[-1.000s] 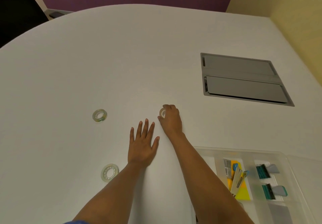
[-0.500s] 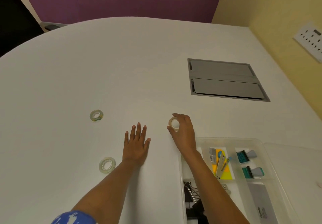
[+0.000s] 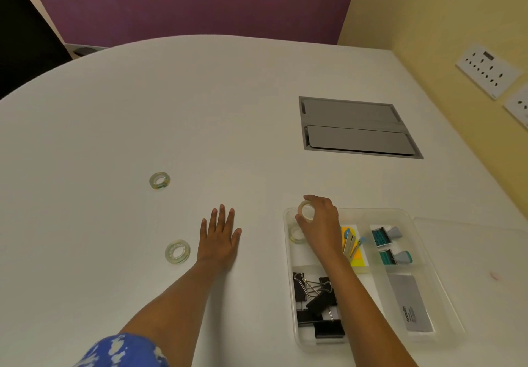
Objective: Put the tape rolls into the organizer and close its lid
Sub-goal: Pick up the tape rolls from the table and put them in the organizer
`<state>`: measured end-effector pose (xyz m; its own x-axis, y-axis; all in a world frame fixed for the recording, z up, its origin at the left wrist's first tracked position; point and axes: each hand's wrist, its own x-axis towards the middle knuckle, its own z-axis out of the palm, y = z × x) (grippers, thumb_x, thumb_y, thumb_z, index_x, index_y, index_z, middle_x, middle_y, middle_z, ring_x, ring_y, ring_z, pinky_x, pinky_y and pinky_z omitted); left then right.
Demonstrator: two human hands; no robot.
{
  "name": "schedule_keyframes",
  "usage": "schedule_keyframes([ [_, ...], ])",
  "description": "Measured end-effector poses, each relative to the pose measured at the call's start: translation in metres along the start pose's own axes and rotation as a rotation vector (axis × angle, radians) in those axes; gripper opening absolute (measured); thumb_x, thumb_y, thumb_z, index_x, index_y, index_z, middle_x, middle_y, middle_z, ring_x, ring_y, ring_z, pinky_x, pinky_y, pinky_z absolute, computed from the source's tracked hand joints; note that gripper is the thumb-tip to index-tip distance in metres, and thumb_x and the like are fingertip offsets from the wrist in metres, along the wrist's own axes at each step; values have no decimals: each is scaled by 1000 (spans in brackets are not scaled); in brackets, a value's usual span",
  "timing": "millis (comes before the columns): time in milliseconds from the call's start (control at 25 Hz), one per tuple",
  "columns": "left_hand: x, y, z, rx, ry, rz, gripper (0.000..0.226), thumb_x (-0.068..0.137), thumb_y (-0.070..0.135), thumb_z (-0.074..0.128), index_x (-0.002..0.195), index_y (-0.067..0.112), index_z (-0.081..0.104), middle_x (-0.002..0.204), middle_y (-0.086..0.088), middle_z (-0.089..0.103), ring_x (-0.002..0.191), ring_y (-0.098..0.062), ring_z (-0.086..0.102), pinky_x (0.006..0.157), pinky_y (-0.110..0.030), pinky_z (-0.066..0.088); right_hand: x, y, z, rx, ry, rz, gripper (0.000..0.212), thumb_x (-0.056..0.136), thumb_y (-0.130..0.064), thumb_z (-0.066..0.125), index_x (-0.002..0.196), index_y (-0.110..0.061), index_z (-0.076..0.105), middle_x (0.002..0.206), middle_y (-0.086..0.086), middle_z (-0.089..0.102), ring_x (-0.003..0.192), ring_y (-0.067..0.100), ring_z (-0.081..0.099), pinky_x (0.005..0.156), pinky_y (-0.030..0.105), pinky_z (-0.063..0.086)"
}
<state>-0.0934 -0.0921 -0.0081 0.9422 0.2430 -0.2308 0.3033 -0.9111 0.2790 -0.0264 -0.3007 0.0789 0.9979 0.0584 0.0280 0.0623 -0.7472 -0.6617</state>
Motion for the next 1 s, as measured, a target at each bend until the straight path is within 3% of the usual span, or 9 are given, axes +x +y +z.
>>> schedule_keyframes([
  [240,-2,2,-6,-11,-37,0,58,103,41,13,151,21,-13,160,-3,-20,148,-20,-18,122,-41,-10,-15,19,2,-119,-114,43,49,84,-11,67,129,-10,49,130,9,52,120,25,49,91,32,45],
  [520,-3,1,-6,-22,-34,7,58,103,41,14,151,21,-13,160,-3,-20,148,-19,-19,122,-42,-11,-14,21,12,-225,-191,17,44,85,-2,60,127,-8,48,131,11,46,108,26,58,76,28,48],
  [760,-2,0,-3,-23,-23,5,58,103,41,14,151,22,-13,160,-2,-20,148,-19,-19,122,-41,-10,-16,25,16,-179,-145,7,44,85,-4,63,126,-11,49,130,10,47,118,25,49,85,32,51],
  [1000,-3,2,-8,-11,-53,3,58,103,41,14,151,22,-13,160,-3,-20,148,-19,-19,122,-42,-9,-13,26,17,-313,-171,-31,38,92,-8,55,129,-11,51,132,11,49,120,23,48,90,31,50],
])
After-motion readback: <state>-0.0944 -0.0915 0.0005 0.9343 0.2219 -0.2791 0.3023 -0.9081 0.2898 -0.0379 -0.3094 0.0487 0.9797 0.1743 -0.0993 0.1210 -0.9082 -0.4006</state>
